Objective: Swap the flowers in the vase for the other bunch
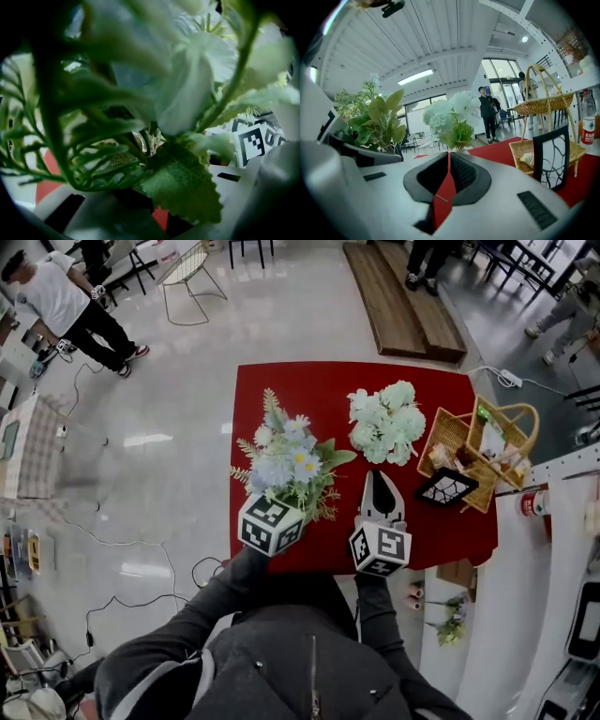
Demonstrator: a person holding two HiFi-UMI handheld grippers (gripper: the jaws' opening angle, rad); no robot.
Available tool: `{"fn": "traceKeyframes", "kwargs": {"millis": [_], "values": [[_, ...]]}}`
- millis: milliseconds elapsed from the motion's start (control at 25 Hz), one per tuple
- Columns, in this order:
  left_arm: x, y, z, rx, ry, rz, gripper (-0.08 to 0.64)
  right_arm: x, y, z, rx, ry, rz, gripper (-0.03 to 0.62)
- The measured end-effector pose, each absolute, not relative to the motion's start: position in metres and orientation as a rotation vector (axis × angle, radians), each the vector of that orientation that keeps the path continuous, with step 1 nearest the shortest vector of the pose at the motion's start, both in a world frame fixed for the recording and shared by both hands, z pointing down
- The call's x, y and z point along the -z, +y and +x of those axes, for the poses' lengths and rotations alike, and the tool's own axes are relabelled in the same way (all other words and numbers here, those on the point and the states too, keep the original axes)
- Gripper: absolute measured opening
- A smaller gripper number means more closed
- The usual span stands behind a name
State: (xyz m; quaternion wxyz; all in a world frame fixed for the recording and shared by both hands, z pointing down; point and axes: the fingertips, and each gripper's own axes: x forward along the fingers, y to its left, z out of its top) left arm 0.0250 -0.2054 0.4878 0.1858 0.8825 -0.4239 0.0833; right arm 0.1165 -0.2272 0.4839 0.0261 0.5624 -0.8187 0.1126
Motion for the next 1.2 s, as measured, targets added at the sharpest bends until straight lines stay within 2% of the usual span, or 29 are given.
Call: {"fn": "traceKeyframes", "kwargs": {"millis": [360,400,440,480,1200], "values": [[-0.472,-0.222,0.012,-0.235,-1.184,2.497,0.032,-0.484,-0.252,0.108,-0.218,-2.498,1.758,0.028],[-0.473,-0.223,0.01,-0.235,-1.187,2.493,0.032,-0.486,-0.255,0.107,-0.213,-2.489,1.753,0.094],[-0.474,-0.224,0.008,-0.235,-1.19,2.488,0.032,-0.489,-0.258,0.107,-0.215,-2.482,1.751,0.19],[-0.474,-0.225,0.006,-0.235,-1.195,2.483,0.032,-0.491,-0.26,0.106,-0.222,-2.478,1.753,0.221],[-0.487,-0.237,-0.007,-0.267,-1.247,2.422,0.032,-0.491,-0.307,0.105,-0.076,-2.549,1.787,0.231]]}}
